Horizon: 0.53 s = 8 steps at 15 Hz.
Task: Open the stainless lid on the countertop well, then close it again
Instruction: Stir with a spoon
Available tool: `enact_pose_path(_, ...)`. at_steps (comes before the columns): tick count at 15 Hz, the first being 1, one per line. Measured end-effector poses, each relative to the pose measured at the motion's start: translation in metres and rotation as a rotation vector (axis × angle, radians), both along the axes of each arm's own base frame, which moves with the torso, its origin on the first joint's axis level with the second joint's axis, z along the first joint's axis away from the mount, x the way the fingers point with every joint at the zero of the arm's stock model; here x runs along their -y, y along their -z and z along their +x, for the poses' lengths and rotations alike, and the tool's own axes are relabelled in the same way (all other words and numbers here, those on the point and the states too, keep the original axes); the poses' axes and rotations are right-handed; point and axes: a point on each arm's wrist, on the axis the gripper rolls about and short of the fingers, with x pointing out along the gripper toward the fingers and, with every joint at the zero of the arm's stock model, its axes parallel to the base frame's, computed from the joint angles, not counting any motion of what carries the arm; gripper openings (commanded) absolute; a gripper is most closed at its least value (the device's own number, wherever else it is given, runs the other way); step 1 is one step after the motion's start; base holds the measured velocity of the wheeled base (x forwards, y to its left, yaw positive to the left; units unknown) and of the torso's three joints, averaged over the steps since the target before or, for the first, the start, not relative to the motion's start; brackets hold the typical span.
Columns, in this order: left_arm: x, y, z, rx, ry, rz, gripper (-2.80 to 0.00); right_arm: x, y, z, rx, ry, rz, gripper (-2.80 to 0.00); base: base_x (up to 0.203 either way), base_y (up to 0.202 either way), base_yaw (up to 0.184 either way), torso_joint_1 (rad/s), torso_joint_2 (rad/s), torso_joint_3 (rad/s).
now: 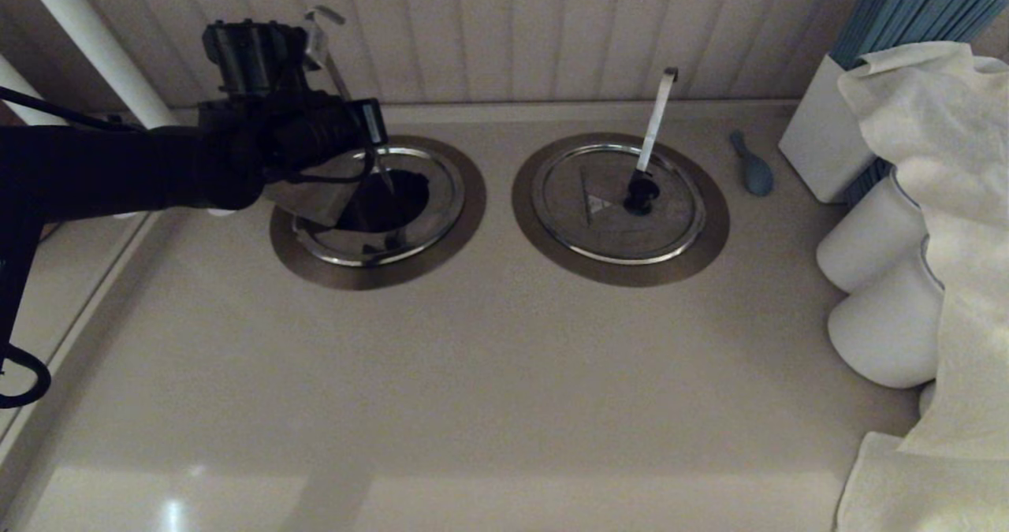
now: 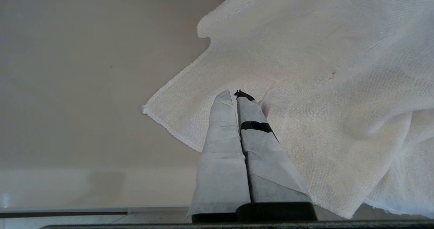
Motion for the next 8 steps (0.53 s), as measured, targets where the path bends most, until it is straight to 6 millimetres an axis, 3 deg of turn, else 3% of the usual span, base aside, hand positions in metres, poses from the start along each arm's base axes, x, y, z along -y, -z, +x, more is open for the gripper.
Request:
enact_pose_path(3, -0.009, -0.001, 0.006, 0.029, -0.094, 0.047, -2.80, 0.000, 0.000, 0.000, 0.000, 0.000, 0.000, -2.80, 0.000, 0.000, 0.000, 0.000, 0.00, 0.000)
enact_pose_path(8, -0.002, 0.001, 0.028, 0.188, -0.217, 0.053, -2.80, 0.000, 0.000, 0.000, 0.000, 0.000, 0.000, -2.80, 0.000, 0.000, 0.000, 0.000, 0.00, 0.000)
